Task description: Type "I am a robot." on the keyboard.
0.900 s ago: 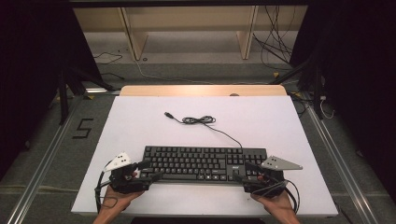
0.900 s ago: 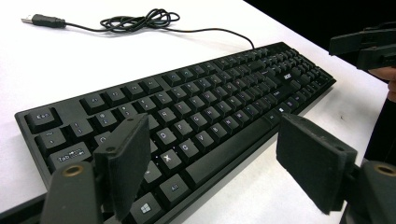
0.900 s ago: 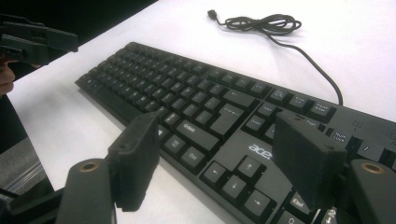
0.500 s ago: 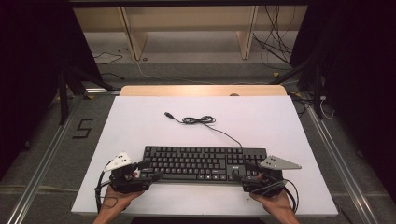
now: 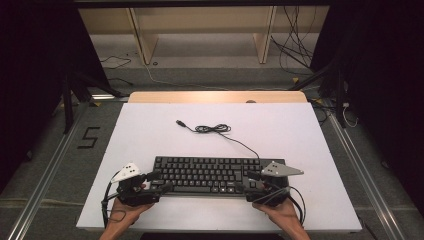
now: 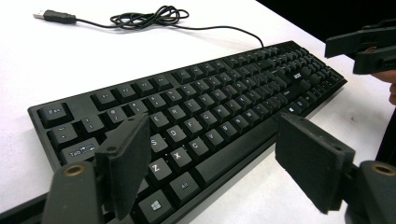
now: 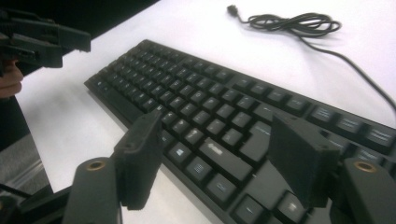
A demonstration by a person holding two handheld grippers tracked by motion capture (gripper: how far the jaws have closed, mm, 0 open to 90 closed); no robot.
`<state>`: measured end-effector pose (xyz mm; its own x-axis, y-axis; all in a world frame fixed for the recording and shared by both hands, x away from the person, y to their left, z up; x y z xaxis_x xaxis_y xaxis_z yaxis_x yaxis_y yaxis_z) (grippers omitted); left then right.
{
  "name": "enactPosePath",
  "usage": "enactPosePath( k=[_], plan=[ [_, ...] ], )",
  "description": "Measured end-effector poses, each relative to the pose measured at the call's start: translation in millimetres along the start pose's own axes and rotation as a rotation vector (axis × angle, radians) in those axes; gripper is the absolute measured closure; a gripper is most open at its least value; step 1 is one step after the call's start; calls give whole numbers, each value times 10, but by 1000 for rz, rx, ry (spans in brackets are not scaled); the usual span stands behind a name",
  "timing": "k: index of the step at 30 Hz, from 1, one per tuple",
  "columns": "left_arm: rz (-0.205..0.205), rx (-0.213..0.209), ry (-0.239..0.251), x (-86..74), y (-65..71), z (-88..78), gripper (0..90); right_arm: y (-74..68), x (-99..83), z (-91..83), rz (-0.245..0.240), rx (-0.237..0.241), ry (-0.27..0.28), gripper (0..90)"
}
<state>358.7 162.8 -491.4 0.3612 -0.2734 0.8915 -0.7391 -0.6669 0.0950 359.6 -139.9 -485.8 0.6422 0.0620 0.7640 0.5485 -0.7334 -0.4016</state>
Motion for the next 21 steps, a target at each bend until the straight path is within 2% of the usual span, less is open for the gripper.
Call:
enactPosePath(
  k=[8,13,16,18,19,21],
  plan=[
    [-5,16,-10,-14,-34,-3,289,-83,86,253,-4,-1,-37,456],
    [-16,29,-13,-30,-74,-9,310,-110,127,342,-6,-7,-50,516],
    [-26,40,-27,-50,-99,1,347,-125,163,421,-4,-15,-61,584],
    [-29,47,-30,-57,-109,5,357,-127,169,439,-2,-16,-65,598],
    [-26,51,-33,-61,-117,3,393,-132,178,475,1,-16,-71,633],
    [-28,60,-39,-69,-128,2,412,-132,184,490,-3,-17,-73,643]
  ],
)
Point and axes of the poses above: each handheld gripper's, and its own axes: z roughly forward along the jaws, x roughly out of its top, y roughly to its right, the point moved 7 cm from there along z, roughly forward along the jaws, and after that the axes turned 13 degrees about z, right-handed, at the moved point
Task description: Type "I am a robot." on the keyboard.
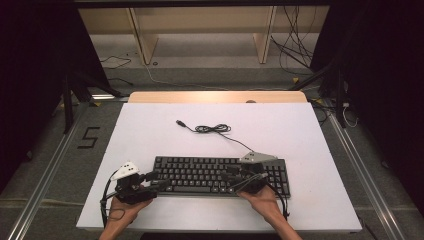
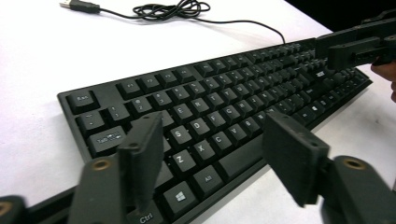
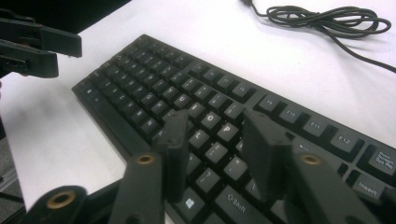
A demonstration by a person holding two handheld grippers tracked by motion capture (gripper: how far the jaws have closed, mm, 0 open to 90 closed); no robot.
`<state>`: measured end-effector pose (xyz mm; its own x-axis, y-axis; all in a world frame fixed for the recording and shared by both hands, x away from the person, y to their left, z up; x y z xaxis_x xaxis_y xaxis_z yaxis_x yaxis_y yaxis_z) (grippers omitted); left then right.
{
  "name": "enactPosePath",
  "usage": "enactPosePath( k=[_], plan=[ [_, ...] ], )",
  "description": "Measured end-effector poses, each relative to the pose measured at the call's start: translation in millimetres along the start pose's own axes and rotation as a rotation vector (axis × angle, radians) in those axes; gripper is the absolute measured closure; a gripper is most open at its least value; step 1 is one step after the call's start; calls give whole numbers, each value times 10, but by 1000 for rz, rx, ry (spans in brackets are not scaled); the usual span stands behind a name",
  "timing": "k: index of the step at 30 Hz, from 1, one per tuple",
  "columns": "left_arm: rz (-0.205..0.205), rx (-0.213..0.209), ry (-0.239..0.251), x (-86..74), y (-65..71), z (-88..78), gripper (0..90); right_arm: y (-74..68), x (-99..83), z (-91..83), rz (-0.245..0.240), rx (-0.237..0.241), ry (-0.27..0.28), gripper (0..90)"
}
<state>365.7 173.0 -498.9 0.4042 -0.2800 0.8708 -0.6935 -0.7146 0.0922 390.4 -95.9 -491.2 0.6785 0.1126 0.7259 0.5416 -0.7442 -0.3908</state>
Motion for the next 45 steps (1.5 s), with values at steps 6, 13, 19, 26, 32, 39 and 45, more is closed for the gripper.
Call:
enactPosePath(
  k=[6,13,19,26,32,39,45],
  plan=[
    [-4,14,-21,-26,-35,0,515,-33,28,82,-10,9,-8,734],
    [-4,26,-54,-67,-65,17,674,-79,57,180,-13,7,-23,825],
    [-6,47,-82,-102,-112,32,823,-123,69,295,-20,0,-38,893],
    [-5,67,-114,-138,-161,42,888,-162,82,403,-21,-3,-54,900],
    [-10,75,-138,-165,-189,59,889,-156,82,494,-15,-20,-71,900],
    [-10,77,-161,-190,-203,78,889,-166,79,583,-19,-32,-88,900],
    [-14,78,-168,-198,-213,80,890,-173,74,642,-20,-42,-100,900]
  ],
)
Point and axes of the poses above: each handheld gripper's, and its own axes: z roughly forward along the jaws, x roughly out of its top, y roughly to its right, the point moved 7 cm from there along z, roughly forward along the jaws, and after that the axes turned 13 degrees about z, right-handed, at the moved point
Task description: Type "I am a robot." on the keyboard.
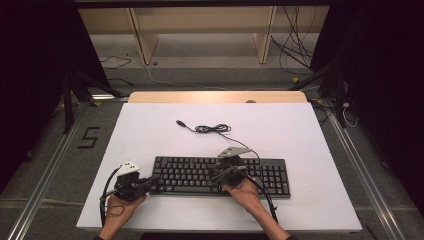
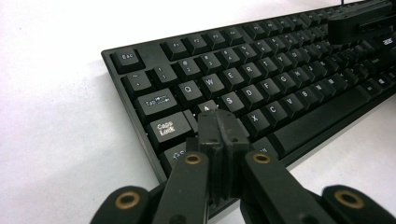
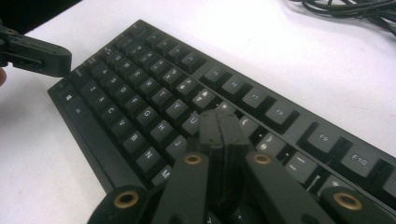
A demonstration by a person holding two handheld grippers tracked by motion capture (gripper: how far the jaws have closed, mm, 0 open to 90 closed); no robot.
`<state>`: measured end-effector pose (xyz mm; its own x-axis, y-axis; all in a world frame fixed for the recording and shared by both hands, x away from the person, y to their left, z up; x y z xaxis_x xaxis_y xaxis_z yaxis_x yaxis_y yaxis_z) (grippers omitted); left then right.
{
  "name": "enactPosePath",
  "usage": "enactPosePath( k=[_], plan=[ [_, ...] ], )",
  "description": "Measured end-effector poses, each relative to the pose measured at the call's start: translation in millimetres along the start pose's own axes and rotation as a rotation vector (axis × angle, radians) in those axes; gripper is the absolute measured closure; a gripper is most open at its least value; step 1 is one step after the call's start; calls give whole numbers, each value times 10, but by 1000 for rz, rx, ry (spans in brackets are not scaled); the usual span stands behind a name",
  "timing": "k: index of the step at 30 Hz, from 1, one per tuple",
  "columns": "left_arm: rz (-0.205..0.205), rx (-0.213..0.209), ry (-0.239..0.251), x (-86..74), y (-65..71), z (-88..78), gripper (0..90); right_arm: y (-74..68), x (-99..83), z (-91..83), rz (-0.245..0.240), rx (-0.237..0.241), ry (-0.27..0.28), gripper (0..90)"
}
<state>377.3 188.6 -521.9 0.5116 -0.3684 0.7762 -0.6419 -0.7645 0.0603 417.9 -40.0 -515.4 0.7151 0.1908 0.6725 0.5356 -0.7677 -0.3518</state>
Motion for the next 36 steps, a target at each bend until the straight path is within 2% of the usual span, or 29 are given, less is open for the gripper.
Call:
enactPosePath(
  k=[9,10,36],
  plan=[
    [1,-8,-10,-6,-2,14,889,7,5,16,0,-5,-3,900],
    [1,-8,-10,-6,-2,14,889,12,3,97,-2,-15,-18,900],
    [-6,-10,-19,-15,-1,30,889,4,-1,123,1,-15,-26,900]
  ],
)
Point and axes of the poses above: each handheld gripper's, and its own axes: z roughly forward along the jaws, x roughly out of its top, y roughly to its right, the point moved 7 cm from there along z, roughly forward along the jaws, and after that the axes turned 13 degrees about z, right-handed, at the moved point
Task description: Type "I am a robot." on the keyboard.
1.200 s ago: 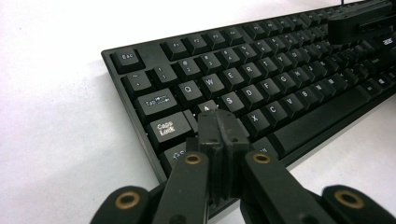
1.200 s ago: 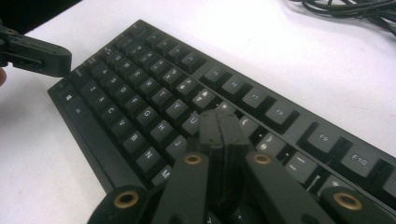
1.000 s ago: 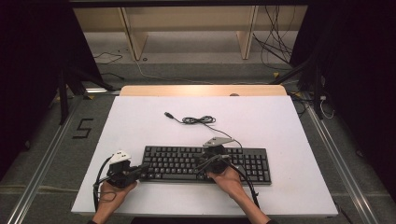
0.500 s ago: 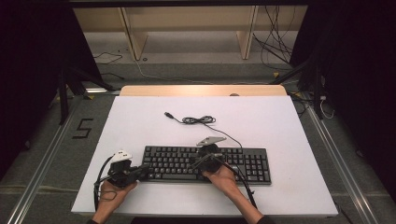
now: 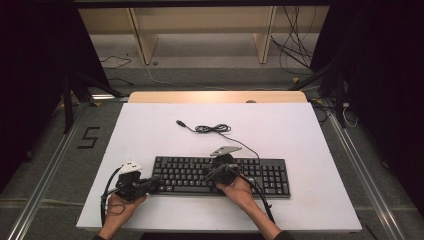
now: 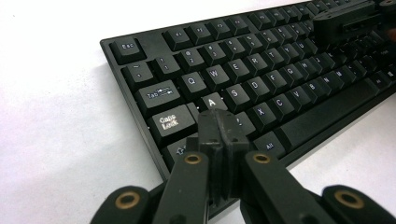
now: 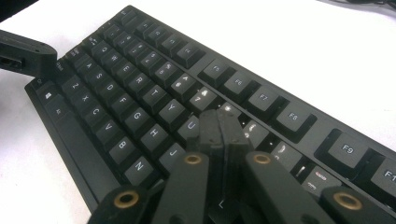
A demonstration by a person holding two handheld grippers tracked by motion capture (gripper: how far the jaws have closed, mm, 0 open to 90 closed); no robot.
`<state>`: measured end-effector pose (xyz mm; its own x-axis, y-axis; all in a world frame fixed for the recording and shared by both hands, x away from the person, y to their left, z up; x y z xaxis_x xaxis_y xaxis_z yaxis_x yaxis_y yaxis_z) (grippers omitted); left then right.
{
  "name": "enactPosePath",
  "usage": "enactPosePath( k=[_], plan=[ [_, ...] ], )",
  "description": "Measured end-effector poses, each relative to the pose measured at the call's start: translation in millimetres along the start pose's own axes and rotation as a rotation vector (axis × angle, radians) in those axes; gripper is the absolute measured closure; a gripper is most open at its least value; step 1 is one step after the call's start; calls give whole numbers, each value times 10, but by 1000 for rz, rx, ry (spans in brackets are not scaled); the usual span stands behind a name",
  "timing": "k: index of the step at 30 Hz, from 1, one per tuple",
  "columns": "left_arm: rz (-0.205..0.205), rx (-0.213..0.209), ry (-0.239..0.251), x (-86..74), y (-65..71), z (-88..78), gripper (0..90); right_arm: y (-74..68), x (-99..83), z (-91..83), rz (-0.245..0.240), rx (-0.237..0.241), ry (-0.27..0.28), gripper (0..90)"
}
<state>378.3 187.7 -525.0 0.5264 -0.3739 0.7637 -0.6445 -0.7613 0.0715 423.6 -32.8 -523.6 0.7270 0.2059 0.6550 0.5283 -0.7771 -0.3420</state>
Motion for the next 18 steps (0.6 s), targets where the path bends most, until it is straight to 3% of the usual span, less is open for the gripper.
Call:
enactPosePath(
  k=[8,18],
  plan=[
    [8,1,-28,-34,-5,38,890,14,-20,22,-4,-9,-7,900],
    [-8,-8,-26,-36,-5,50,892,2,-29,25,-19,-27,-2,900]
  ],
)
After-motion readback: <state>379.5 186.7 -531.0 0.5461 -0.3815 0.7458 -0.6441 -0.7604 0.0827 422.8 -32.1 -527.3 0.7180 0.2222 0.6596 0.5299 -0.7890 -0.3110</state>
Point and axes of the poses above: each handheld gripper's, and its own axes: z roughly forward along the jaws, x roughly out of its top, y roughly to its right, the point moved 7 cm from there along z, roughly forward along the jaws, and after that the axes turned 13 degrees about z, right-handed, at the moved point
